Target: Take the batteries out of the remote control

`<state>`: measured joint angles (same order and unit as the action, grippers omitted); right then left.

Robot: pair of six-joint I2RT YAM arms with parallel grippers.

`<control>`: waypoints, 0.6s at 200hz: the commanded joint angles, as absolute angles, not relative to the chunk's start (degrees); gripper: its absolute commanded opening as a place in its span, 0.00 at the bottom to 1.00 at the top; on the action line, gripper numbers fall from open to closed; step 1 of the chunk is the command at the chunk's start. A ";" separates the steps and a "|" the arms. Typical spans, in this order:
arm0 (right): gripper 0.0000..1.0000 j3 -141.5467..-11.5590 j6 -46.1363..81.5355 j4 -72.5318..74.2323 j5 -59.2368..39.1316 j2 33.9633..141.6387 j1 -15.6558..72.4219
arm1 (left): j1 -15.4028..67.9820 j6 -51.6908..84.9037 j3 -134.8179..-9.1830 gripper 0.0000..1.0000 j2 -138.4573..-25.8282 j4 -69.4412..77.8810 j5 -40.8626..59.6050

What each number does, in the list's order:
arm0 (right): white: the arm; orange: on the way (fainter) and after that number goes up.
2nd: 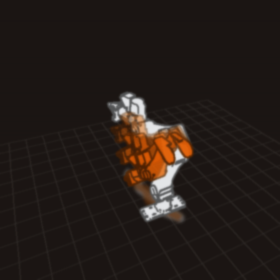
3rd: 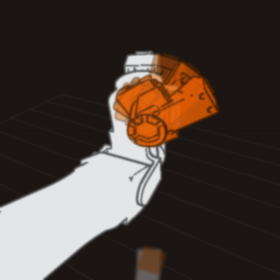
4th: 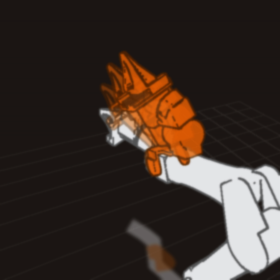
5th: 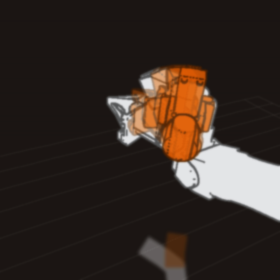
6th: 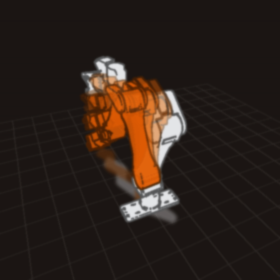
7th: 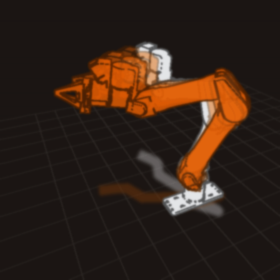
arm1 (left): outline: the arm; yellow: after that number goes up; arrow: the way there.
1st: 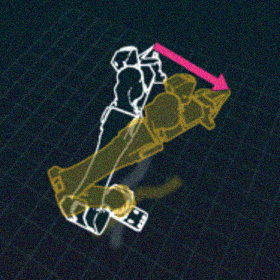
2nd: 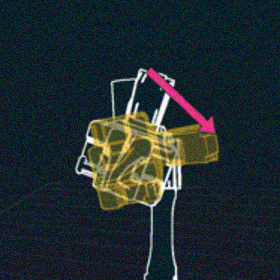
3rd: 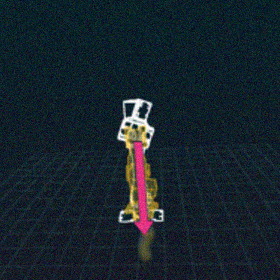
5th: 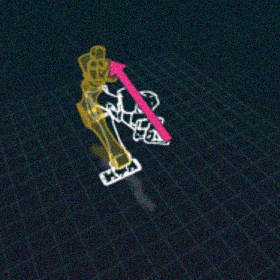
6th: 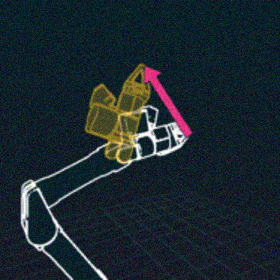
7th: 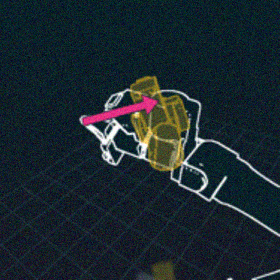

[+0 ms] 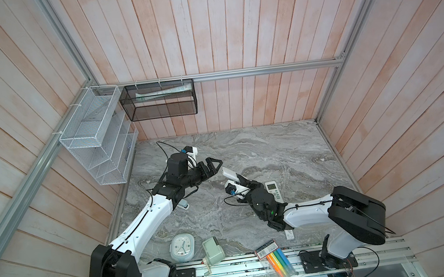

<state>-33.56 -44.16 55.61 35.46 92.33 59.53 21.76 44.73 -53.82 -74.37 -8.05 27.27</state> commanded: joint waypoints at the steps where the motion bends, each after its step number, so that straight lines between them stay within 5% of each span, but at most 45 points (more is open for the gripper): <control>1: 0.02 -32.77 -54.10 67.15 40.27 94.00 60.58 | 21.45 46.49 -52.56 1.00 -75.36 -5.36 31.34; 120: 0.01 -34.99 -77.40 89.76 44.42 104.19 62.65 | 21.45 50.41 -49.89 0.86 -78.91 -0.16 38.99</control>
